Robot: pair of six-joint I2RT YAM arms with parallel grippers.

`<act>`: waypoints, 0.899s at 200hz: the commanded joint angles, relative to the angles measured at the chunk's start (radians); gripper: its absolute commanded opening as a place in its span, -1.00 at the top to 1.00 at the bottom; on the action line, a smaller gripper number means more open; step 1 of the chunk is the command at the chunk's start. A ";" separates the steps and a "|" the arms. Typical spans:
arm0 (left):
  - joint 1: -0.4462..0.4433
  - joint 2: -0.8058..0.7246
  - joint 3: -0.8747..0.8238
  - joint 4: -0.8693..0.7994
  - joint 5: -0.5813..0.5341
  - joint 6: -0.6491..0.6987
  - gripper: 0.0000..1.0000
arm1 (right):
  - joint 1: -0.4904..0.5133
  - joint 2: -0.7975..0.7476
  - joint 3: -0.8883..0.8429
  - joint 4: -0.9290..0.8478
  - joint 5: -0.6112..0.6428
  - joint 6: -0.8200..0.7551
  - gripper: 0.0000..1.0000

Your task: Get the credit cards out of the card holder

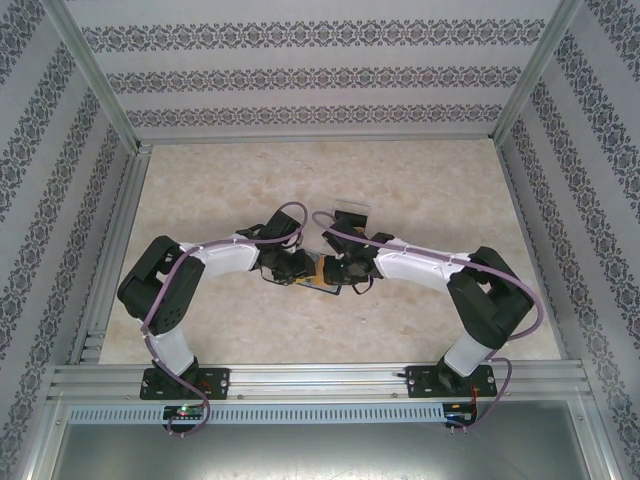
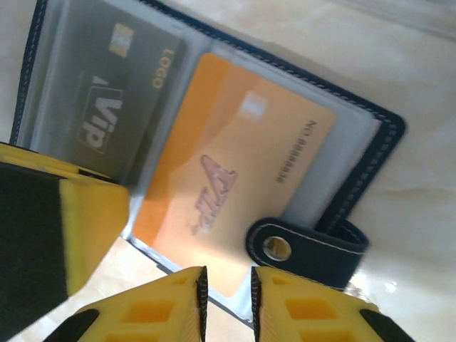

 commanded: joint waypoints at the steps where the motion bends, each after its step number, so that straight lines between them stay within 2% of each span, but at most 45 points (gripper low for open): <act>1: 0.014 -0.031 0.002 -0.007 -0.008 -0.011 0.50 | 0.020 0.041 0.032 0.018 -0.007 0.025 0.49; 51: 0.069 -0.057 0.055 -0.013 0.034 0.009 0.46 | 0.046 0.099 0.060 0.053 -0.021 0.052 0.50; 92: 0.091 0.029 0.113 -0.064 0.051 0.086 0.46 | 0.040 0.125 0.079 0.022 0.045 0.067 0.51; 180: 0.091 0.054 -0.011 -0.005 0.040 0.045 0.48 | -0.035 0.040 -0.026 0.000 0.076 0.057 0.50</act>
